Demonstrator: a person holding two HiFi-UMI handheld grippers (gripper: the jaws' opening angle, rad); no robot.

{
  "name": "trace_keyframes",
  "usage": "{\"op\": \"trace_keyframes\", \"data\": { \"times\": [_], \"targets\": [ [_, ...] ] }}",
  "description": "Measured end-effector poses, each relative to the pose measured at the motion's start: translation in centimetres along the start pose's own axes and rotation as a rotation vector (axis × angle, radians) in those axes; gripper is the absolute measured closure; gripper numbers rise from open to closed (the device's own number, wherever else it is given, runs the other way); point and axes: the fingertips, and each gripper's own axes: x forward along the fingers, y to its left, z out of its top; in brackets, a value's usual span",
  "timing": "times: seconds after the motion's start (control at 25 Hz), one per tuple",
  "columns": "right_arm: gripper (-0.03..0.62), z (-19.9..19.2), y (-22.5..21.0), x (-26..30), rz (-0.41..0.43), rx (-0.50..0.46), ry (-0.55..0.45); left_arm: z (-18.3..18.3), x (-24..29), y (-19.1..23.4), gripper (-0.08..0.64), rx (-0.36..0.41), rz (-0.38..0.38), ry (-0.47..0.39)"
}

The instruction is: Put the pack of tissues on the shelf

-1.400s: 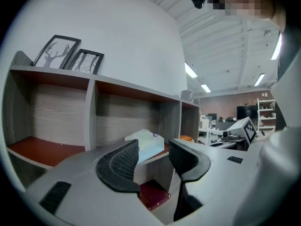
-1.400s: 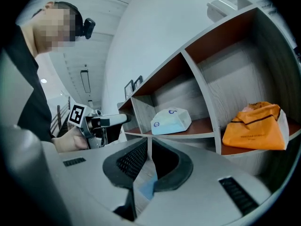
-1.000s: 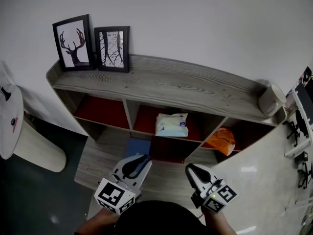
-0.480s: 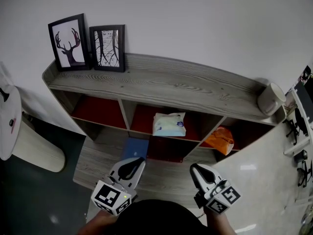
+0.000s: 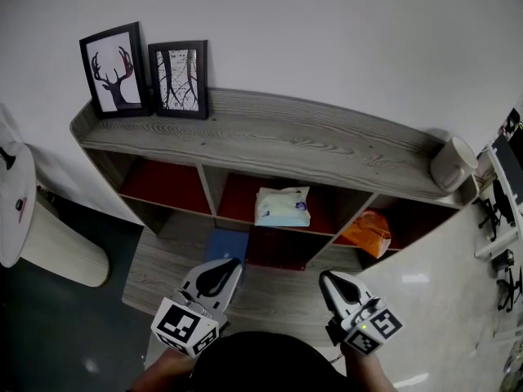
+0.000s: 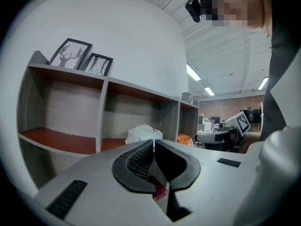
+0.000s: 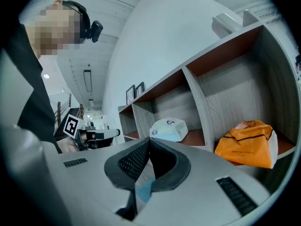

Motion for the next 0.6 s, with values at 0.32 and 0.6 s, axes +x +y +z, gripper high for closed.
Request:
{"op": "trace_keyframes", "data": {
  "times": [0.32, 0.6],
  "targets": [
    [0.575, -0.23, 0.16, -0.11, -0.002, 0.0, 0.006, -0.22, 0.06, -0.4, 0.537, -0.001, -0.018, 0.006],
    [0.575, -0.3, 0.09, -0.29, -0.006, -0.006, 0.006, -0.5, 0.14, -0.61, 0.538, -0.002, -0.025, 0.011]
  ]
}}
